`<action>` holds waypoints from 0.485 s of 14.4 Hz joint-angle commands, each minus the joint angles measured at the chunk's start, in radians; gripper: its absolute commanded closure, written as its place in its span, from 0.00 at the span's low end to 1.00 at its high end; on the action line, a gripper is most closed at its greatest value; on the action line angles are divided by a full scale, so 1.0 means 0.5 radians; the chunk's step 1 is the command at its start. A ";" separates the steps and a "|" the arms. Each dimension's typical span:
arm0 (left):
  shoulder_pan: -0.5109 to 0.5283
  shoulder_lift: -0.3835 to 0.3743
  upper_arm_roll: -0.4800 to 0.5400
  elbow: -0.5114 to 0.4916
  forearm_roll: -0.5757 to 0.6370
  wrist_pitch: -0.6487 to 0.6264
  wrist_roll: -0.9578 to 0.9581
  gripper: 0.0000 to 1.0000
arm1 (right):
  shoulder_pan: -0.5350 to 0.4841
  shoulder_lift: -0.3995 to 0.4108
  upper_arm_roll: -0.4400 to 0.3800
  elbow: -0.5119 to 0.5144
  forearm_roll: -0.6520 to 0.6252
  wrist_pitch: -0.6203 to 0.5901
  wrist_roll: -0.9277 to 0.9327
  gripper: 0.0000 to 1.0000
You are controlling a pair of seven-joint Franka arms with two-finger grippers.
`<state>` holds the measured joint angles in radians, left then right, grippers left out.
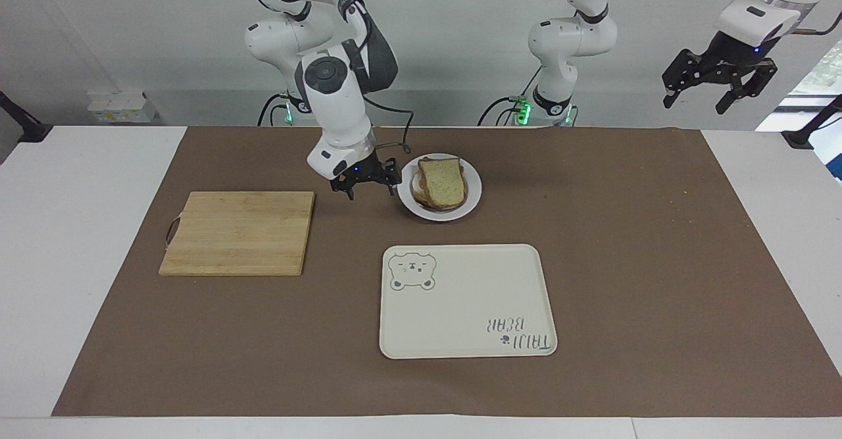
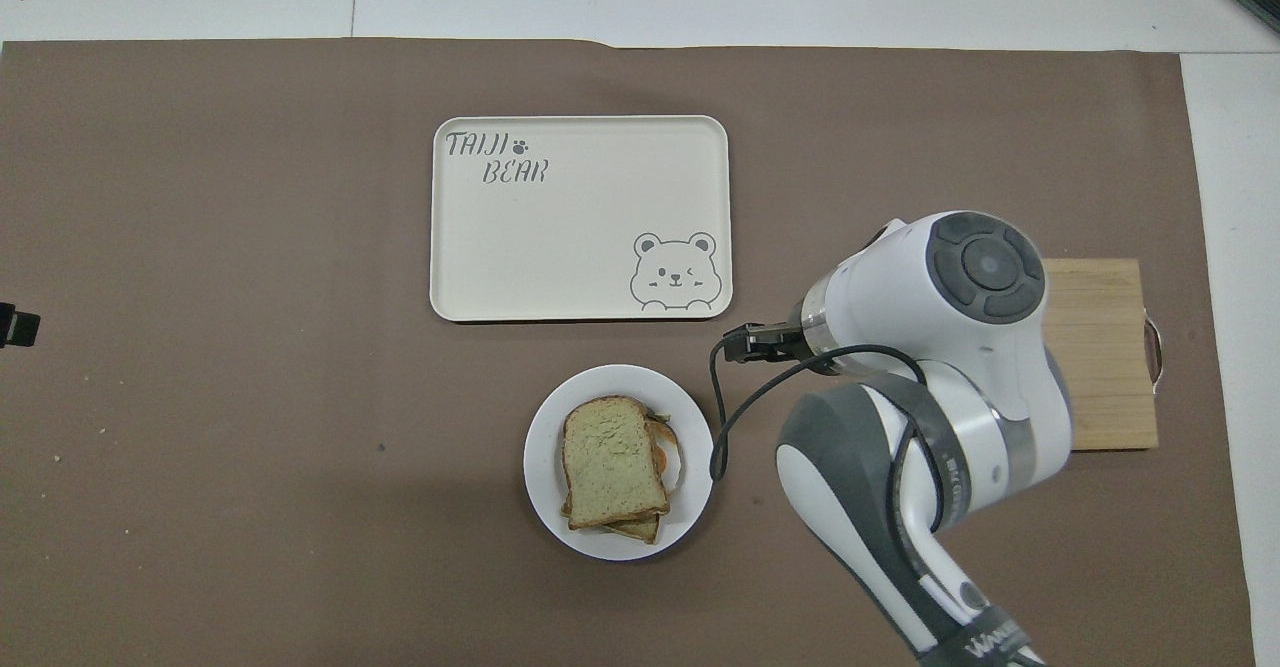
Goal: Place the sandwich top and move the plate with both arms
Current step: 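Open the right gripper and withdraw it while the left gripper reaches in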
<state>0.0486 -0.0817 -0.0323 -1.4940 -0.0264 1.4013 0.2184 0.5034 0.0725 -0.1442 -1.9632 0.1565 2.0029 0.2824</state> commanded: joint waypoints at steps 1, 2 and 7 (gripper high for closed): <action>-0.027 -0.036 -0.024 0.015 0.022 -0.179 -0.013 0.00 | -0.114 -0.047 0.018 0.030 -0.040 -0.183 -0.034 0.00; -0.027 -0.036 -0.027 0.012 0.022 -0.186 -0.013 0.00 | -0.144 -0.059 0.015 0.030 -0.040 -0.244 -0.077 0.00; 0.019 -0.036 0.003 0.009 0.022 -0.213 -0.032 0.00 | -0.384 -0.090 0.015 0.027 -0.043 -0.493 -0.255 0.00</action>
<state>0.0495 -0.0931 -0.0318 -1.4939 -0.0264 1.3190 0.2173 0.3645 0.0404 -0.1458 -1.9466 0.1541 1.7986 0.1976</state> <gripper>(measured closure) 0.000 0.000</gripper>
